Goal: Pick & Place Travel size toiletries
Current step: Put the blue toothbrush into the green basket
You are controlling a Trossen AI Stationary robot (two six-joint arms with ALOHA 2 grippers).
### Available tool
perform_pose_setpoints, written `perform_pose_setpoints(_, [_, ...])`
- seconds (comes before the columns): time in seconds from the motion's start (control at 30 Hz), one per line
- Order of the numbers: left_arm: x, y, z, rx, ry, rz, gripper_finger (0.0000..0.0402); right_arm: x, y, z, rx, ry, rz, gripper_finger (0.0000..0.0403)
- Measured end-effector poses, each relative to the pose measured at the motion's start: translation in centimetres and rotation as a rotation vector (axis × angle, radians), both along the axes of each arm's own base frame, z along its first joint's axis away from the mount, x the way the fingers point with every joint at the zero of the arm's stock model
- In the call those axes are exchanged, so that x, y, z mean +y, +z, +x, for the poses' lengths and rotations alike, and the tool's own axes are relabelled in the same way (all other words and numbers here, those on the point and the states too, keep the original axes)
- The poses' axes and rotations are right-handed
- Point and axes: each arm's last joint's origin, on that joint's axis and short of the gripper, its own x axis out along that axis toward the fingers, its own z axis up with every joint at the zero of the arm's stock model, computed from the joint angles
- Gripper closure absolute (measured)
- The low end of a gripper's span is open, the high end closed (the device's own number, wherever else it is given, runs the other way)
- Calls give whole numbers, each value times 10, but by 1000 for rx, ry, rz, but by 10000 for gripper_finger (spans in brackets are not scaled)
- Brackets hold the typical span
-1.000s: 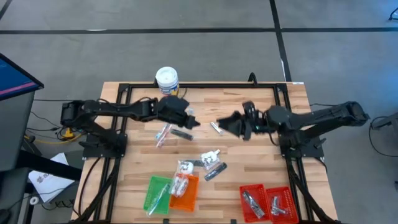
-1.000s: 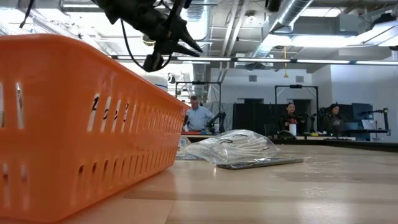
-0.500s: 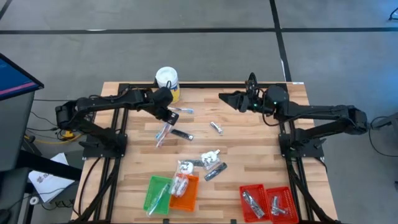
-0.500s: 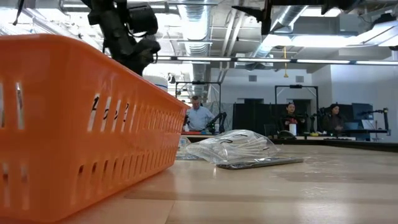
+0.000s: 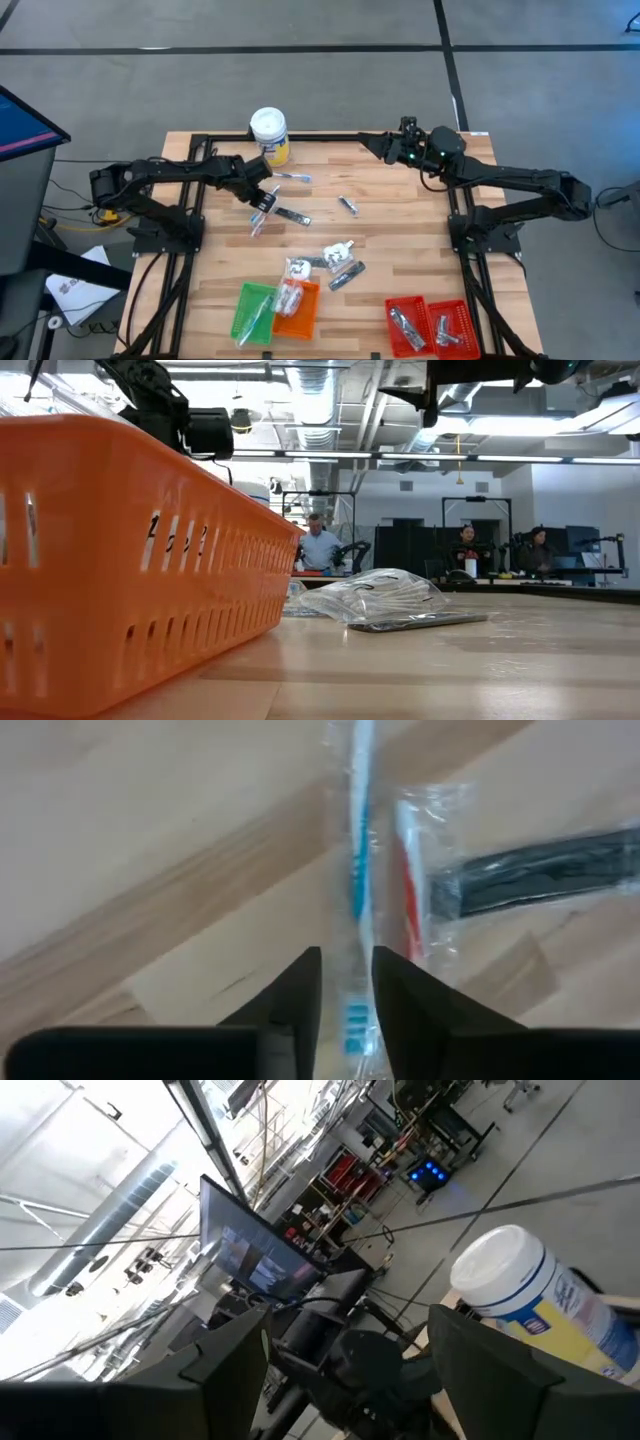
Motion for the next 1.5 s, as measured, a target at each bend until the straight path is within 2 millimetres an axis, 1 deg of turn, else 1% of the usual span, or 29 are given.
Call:
perform_pose_setpoints(0.17, [1, 0, 6, -71, -30, 6, 291, -1, 0, 0, 8, -9, -24, 143])
perform_pose_setpoints(0.37, [4, 0, 8, -92, -19, 49, 269, -6, 0, -2, 9, -29, -24, 143])
perform_pose_setpoints(0.5, [4, -7, 16, -104, -34, 33, 261, -6, 0, -2, 12, -31, -23, 143])
perform_pose_setpoints(0.6, [2, -18, 21, -61, -56, 10, 258, -6, -1, -2, 19, -30, -20, 143])
perform_pose_setpoints(0.7, [0, -28, 24, -1, -71, 46, 254, -6, -1, -2, 17, -30, -21, 143])
perform_pose_setpoints(0.8, [-1, -30, 25, 25, -76, 95, 249, -6, -1, -2, 18, -30, -20, 143])
perform_pose_setpoints(0.93, [-1, -30, 25, 30, -100, 103, 245, -6, -1, -2, 16, -26, -13, 143])
perform_pose_setpoints(1.03, [0, -33, 26, 35, -98, 95, 247, -6, -1, -2, 16, -26, -13, 143])
perform_pose_setpoints(1.17, [-1, -45, 28, 64, -114, 25, 255, -6, -1, -2, 16, -26, -13, 143])
perform_pose_setpoints(1.33, [-3, -53, 31, 96, -118, 5, 265, -6, -1, -2, 17, -24, -13, 143])
perform_pose_setpoints(1.43, [-2, -52, 30, 91, -113, 8, 283, -5, -1, -2, 17, -24, -13, 143])
perform_pose_setpoints(1.5, [-2, -50, 30, 84, -111, 19, 306, -5, -1, -2, 17, -24, -13, 143])
